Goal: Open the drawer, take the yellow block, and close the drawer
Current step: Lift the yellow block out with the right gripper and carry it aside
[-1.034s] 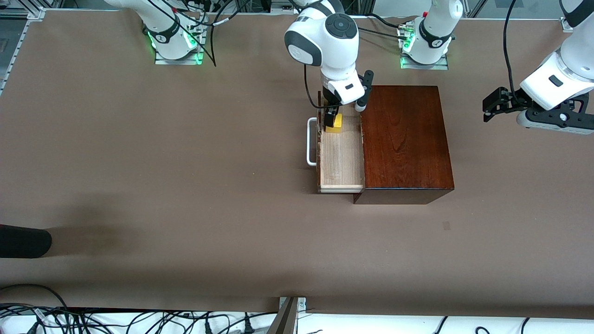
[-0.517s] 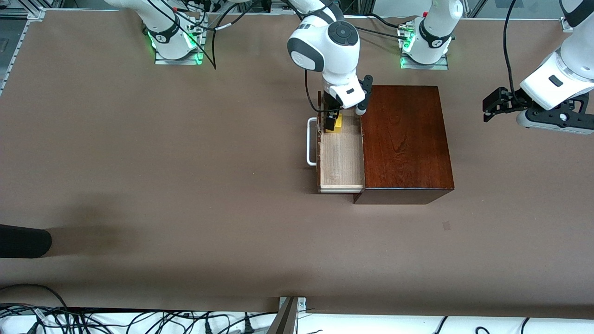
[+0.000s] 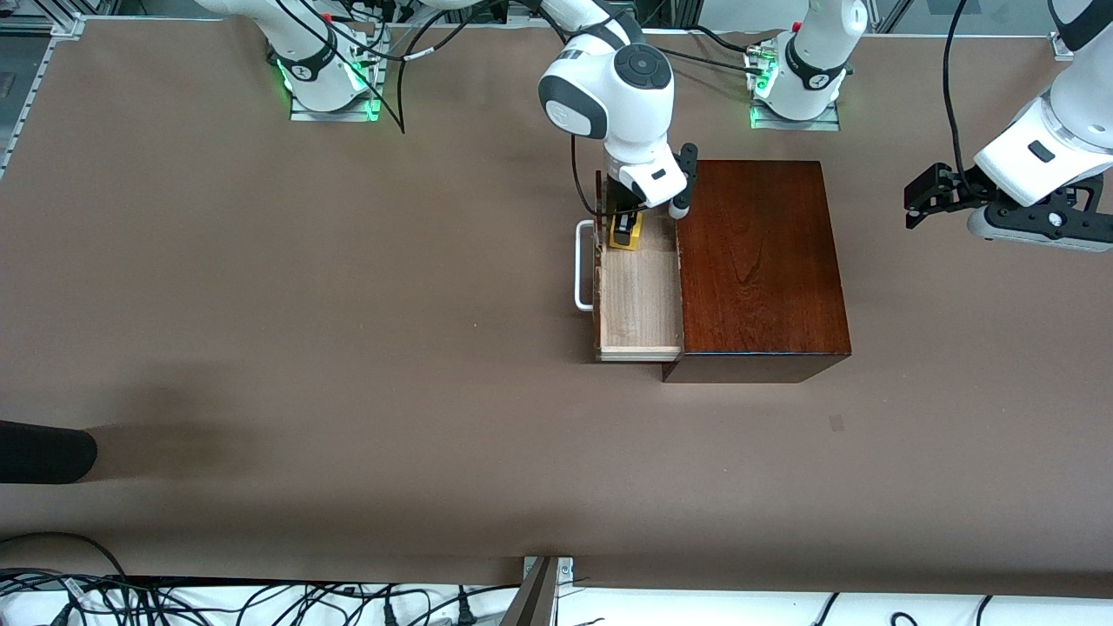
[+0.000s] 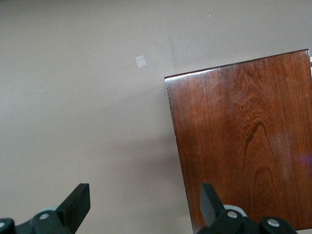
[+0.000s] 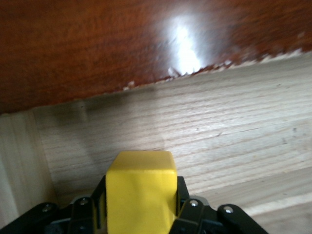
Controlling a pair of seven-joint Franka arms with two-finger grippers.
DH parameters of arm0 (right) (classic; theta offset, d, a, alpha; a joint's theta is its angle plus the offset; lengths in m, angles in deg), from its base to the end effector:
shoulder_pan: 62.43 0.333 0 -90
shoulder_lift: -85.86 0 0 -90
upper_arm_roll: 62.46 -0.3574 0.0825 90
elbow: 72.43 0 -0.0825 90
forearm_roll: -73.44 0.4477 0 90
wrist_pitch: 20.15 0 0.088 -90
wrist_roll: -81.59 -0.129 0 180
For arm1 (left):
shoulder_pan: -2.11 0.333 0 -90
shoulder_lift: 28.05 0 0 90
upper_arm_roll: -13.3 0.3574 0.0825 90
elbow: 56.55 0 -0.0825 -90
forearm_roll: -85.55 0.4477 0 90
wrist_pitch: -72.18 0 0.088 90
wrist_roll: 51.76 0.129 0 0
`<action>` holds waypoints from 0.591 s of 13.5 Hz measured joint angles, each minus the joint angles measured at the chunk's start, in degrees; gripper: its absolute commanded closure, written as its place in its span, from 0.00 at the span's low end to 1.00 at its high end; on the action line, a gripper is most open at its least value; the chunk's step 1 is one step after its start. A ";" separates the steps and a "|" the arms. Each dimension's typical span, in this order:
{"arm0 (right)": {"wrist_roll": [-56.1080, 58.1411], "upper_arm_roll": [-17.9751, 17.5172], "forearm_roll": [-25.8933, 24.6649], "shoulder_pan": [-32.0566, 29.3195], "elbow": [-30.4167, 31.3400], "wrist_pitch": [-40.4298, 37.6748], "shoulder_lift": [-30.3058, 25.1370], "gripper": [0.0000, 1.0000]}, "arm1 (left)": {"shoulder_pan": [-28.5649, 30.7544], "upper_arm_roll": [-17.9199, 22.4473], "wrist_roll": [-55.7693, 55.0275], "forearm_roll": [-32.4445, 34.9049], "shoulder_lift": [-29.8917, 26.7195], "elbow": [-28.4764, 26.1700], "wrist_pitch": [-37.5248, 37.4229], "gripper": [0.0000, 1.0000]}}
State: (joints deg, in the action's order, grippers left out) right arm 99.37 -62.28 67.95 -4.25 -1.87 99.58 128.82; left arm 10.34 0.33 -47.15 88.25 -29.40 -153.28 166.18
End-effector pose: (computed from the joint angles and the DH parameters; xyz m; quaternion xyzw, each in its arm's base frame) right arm 0.4548 0.7168 0.3169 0.7736 0.6298 0.0659 0.0226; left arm 0.6108 -0.0462 0.6011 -0.9961 0.0833 0.0123 0.0261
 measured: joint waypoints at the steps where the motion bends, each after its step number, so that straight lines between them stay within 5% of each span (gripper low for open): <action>1: 0.04 0.03 0.00 0.00 -1.69 -1.93 -0.02 1.00 | 0.00 0.00 0.00 0.00 0.00 0.00 0.00 0.00; 8: -0.08 1.47 0.00 -2.06 -12.61 -16.23 -3.58 1.00 | -0.03 -0.11 0.00 0.00 0.00 0.02 0.00 0.00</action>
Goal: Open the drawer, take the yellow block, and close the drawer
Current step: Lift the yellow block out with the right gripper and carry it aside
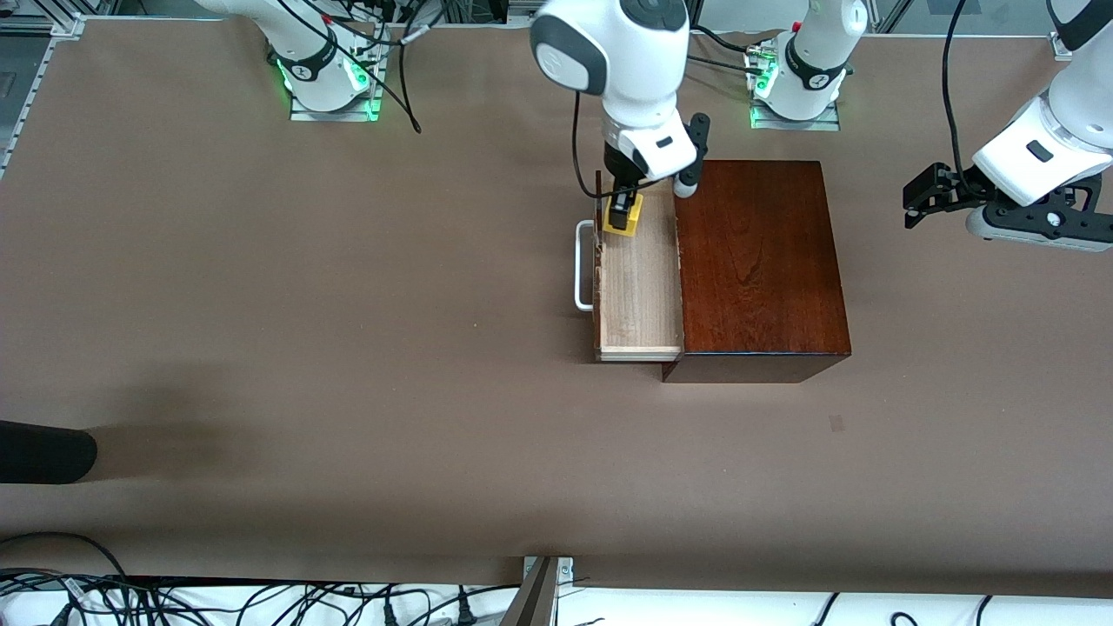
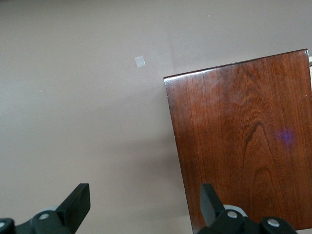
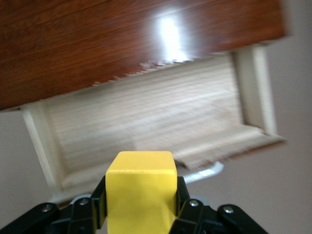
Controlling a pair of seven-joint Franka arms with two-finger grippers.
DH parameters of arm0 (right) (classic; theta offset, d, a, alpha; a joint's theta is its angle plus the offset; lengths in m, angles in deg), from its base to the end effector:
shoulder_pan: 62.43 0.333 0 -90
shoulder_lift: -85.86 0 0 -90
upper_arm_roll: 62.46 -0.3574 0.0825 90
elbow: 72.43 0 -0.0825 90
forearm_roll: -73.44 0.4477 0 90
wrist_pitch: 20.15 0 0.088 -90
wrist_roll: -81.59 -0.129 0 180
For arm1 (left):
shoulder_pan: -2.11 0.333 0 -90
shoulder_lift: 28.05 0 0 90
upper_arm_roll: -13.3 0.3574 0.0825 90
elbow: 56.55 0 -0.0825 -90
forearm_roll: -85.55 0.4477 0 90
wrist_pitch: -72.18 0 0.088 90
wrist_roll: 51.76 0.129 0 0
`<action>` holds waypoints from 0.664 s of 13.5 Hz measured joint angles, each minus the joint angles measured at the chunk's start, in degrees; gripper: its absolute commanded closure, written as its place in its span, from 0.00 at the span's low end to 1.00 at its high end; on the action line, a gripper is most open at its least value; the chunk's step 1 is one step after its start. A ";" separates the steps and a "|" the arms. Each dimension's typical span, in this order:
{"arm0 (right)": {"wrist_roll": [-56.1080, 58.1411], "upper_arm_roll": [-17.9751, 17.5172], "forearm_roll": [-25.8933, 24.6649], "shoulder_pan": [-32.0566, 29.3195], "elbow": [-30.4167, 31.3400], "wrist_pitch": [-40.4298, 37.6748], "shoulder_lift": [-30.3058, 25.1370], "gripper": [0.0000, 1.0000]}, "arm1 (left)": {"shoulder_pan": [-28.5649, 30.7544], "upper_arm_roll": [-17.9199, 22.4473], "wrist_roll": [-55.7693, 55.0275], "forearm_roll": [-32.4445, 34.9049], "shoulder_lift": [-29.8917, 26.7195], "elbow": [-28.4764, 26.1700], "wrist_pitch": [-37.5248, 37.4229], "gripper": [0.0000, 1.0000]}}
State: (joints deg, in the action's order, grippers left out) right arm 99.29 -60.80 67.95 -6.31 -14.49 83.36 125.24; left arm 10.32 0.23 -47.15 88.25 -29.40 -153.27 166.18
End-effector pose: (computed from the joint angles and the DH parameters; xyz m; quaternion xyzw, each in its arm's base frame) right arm 0.4938 0.6876 0.4638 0.7984 0.5971 0.0691 0.0362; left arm 0.6107 -0.0475 0.6012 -0.9960 0.0844 0.0122 0.0262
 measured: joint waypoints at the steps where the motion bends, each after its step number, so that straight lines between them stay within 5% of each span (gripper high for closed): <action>1: -0.52 0.23 0.00 -1.50 -0.29 -0.80 -1.65 1.00 | 0.00 0.00 0.00 0.00 0.00 0.00 0.00 0.00; 5: -2.43 0.63 0.71 -12.02 -0.40 -3.44 -7.18 1.00 | 0.00 0.00 0.00 0.00 0.00 0.01 0.00 0.00; 9: -1.45 0.67 7.54 -23.23 -0.38 -8.48 -10.28 1.00 | -0.04 -0.03 0.00 0.00 0.00 0.02 0.00 0.00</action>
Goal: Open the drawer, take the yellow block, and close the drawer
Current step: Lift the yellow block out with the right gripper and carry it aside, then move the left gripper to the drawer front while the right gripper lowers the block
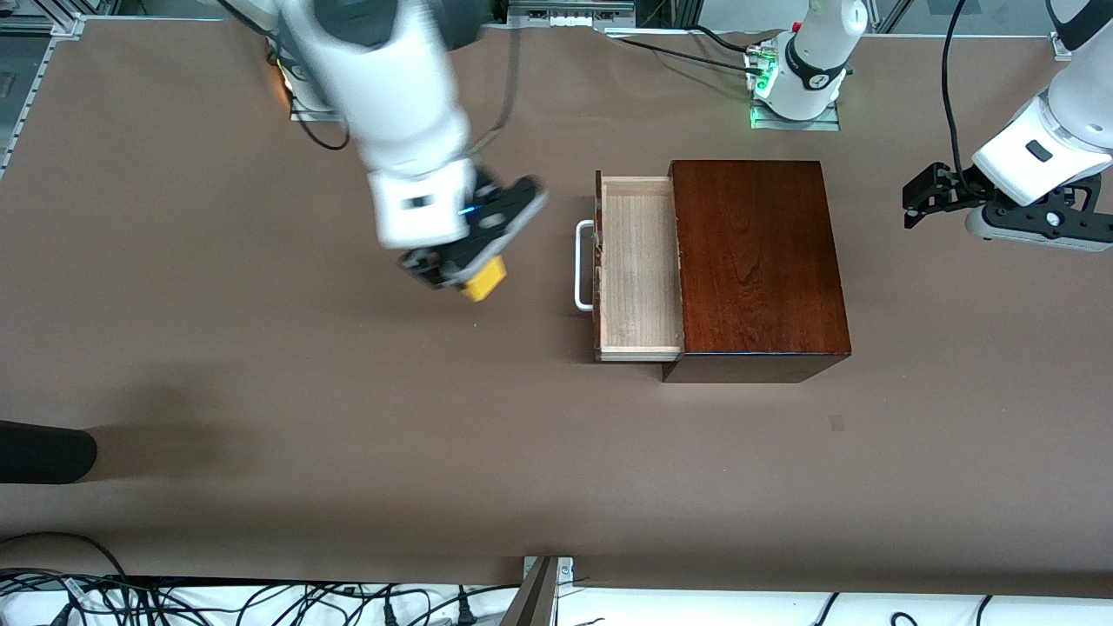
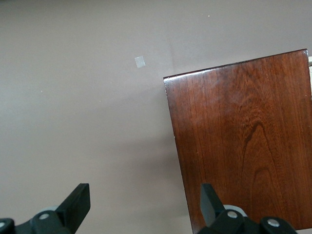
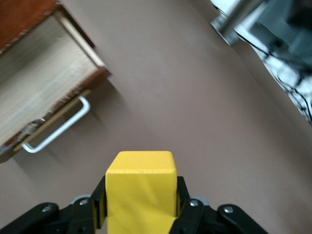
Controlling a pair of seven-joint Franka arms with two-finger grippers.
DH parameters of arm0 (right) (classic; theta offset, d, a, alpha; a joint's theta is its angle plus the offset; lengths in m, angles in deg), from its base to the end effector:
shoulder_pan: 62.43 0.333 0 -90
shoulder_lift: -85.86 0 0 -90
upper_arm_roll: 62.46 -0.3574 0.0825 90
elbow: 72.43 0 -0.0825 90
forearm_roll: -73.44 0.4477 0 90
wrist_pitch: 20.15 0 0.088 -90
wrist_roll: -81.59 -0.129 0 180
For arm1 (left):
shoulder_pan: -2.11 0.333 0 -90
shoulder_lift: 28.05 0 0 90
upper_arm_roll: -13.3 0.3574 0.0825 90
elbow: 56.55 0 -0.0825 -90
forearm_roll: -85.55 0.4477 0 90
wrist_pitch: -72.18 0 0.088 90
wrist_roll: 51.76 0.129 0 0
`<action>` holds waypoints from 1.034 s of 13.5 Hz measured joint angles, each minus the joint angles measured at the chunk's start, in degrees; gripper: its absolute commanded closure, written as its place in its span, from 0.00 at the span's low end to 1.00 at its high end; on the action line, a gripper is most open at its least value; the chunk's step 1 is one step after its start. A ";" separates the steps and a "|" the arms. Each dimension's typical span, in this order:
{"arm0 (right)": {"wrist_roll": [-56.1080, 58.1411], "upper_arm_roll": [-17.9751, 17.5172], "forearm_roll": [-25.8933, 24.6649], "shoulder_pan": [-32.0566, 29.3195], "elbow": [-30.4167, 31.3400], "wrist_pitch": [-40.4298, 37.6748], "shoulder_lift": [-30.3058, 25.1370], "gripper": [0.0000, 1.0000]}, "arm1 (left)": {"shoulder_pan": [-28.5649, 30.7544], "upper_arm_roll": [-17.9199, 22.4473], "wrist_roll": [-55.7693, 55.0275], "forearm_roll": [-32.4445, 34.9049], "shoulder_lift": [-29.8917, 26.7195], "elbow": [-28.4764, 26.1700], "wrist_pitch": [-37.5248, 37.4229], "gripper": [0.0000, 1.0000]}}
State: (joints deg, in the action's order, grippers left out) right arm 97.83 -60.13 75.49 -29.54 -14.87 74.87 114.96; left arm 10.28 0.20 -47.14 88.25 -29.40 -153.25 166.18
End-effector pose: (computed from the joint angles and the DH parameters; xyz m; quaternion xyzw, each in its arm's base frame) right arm 0.6765 0.4153 0.5990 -0.9141 -0.3988 -0.0714 0.0173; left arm 0.6107 -0.0483 0.6014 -0.9960 0.0851 0.0120 0.0262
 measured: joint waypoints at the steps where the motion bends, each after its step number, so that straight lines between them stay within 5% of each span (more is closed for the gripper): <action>1: 0.23 -0.01 0.41 -2.27 0.00 -0.89 -0.41 1.00 | 0.00 0.00 0.00 0.00 0.00 0.00 0.00 0.00; 8: 2.99 1.75 6.14 -17.58 1.73 -6.94 -3.73 1.00 | -0.04 -0.10 0.00 -2.09 0.01 0.06 -4.05 0.00; 14: 3.62 1.76 6.41 -24.12 17.38 -6.78 -11.62 1.00 | -0.48 -3.08 8.26 -4.31 1.14 0.49 -13.03 0.00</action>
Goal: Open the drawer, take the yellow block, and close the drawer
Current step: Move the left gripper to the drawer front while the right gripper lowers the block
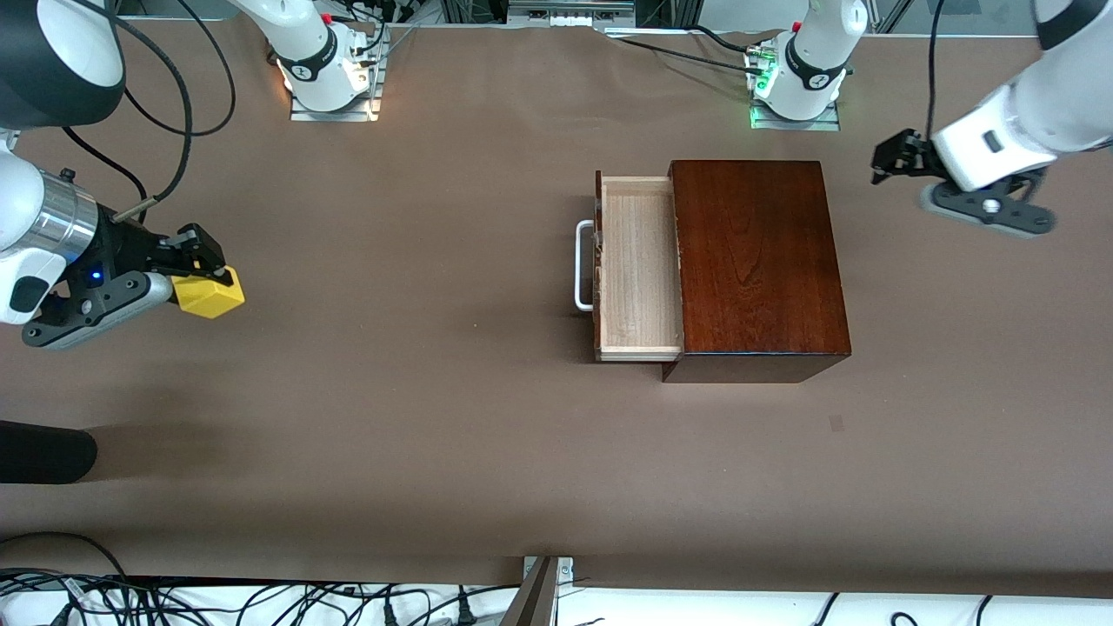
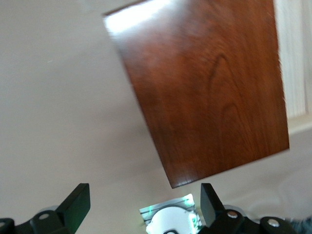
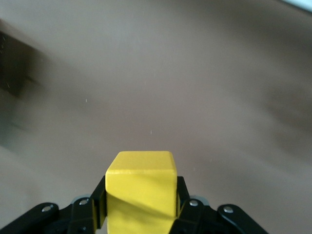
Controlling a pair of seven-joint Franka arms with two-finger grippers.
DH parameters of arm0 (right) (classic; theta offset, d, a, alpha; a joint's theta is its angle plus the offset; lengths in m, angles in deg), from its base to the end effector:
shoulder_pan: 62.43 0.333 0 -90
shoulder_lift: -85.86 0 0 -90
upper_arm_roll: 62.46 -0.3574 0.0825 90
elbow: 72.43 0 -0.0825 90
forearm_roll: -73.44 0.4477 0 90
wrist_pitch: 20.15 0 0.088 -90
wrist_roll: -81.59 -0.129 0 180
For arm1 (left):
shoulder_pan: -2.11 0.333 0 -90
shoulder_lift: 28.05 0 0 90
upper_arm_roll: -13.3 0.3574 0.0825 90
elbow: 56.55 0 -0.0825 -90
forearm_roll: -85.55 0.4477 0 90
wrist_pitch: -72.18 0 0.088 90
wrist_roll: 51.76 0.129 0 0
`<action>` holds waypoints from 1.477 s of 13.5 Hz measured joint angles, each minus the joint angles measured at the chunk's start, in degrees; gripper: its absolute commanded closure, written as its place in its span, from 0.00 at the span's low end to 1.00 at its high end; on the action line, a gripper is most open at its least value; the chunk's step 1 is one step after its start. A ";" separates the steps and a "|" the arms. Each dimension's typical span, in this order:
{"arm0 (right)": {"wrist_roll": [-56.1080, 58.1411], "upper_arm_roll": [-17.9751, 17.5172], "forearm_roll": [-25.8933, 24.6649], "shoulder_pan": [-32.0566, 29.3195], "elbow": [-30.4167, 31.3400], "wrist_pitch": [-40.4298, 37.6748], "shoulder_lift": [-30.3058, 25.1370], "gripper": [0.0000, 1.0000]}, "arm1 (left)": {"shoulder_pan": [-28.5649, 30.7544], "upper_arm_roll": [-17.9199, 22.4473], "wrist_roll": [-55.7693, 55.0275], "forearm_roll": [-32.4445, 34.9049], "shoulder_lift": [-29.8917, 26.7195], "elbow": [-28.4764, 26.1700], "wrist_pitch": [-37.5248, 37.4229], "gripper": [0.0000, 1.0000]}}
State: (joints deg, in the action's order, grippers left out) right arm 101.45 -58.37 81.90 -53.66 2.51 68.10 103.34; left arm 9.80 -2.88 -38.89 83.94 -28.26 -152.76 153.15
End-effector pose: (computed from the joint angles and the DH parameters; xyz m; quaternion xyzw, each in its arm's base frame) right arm 0.7104 0.0852 0.5791 -0.9744 -0.2128 0.0274 0.0672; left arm 0.5796 -0.0908 0.5785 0.9741 -0.1840 -0.1302 0.0185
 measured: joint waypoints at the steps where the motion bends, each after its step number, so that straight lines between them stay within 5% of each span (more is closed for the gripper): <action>1: 0.00 -0.01 -0.14 -0.30 3.84 1.86 -1.63 1.00 | -0.31 -1.49 1.87 -0.05 0.80 0.00 -0.07 0.00; 6: -0.09 -0.05 -1.71 -0.76 25.31 17.09 -9.17 1.00 | -4.36 -6.11 9.89 -2.02 8.10 4.46 1.14 0.00; 10: -1.99 -0.08 -4.34 -1.21 37.49 28.84 -11.57 1.00 | -13.94 -6.65 15.61 -5.33 15.38 7.84 14.09 0.00; 15: -5.85 -0.11 -4.47 -1.48 47.09 38.32 -12.87 1.00 | -27.30 -6.87 21.28 -3.92 24.19 8.48 32.28 0.00; 20: -13.42 -0.26 -4.48 -1.53 53.87 48.23 -10.29 1.00 | -32.96 -6.75 22.92 3.86 36.00 12.15 40.72 0.00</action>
State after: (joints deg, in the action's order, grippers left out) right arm 88.03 -58.63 77.42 -55.19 56.38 116.33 93.05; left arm -23.15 -9.64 -15.97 87.80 7.74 -140.61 193.86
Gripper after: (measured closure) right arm 0.445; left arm 0.000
